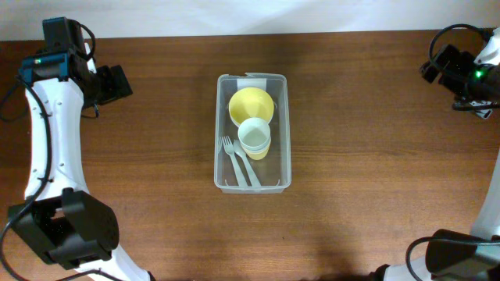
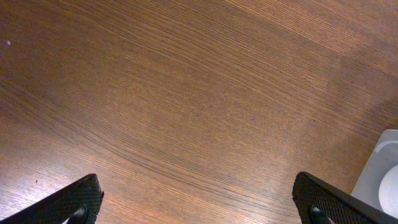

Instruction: Pack container

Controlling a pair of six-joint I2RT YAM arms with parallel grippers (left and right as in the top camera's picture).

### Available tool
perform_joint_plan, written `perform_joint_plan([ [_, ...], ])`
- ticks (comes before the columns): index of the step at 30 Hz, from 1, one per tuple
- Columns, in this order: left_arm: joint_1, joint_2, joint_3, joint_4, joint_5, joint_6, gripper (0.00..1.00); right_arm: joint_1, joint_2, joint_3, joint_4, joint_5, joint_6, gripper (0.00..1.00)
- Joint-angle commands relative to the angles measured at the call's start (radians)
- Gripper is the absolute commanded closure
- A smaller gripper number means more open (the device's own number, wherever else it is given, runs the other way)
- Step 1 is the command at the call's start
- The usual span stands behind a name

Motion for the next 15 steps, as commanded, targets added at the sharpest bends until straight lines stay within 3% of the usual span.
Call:
perform_joint_plan([
  [1,0.003,0.000,0.015,0.001,0.011,-0.010,0.00,-0.003,0.001,0.008,0.000,-0.002,0.005,0.01],
  [13,0.003,0.000,0.015,0.001,0.011,-0.010,0.00,0.029,-0.071,0.008,0.002,0.008,-0.005,0.01],
  [15,0.003,0.000,0.015,0.001,0.011,-0.010,0.00,0.040,-0.114,0.008,0.040,0.161,-0.081,0.01],
])
